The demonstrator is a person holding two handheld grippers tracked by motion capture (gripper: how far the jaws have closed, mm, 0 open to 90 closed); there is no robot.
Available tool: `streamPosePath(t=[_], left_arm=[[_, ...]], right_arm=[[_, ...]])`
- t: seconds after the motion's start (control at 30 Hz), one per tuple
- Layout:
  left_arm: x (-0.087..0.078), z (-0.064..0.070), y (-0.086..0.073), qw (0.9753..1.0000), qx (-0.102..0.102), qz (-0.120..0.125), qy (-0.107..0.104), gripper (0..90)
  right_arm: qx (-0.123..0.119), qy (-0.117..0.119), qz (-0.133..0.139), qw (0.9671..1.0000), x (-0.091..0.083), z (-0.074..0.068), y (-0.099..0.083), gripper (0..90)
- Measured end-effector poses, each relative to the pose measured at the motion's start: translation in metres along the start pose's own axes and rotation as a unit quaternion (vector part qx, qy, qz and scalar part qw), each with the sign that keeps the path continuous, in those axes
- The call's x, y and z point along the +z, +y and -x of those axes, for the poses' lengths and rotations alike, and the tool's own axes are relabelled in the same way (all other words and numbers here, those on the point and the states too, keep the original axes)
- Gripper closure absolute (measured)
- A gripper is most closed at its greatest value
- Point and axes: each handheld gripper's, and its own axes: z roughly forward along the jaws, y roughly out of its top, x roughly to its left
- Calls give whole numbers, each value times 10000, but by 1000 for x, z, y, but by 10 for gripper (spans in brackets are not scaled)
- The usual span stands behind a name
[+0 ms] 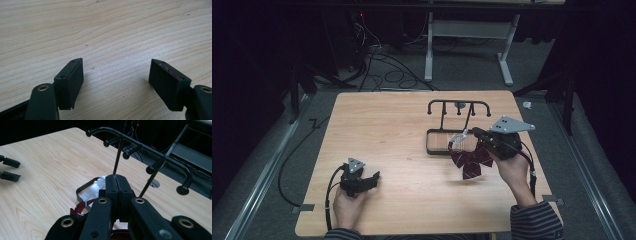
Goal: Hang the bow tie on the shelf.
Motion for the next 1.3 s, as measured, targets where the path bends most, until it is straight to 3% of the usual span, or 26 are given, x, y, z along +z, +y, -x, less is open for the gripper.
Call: streamPosePath(t=[1.3], left_arm=[[0,-1,0,10000,-20,-4,-22,284]], right_arm=[[-19,40,20,10000,21,6,31,900]])
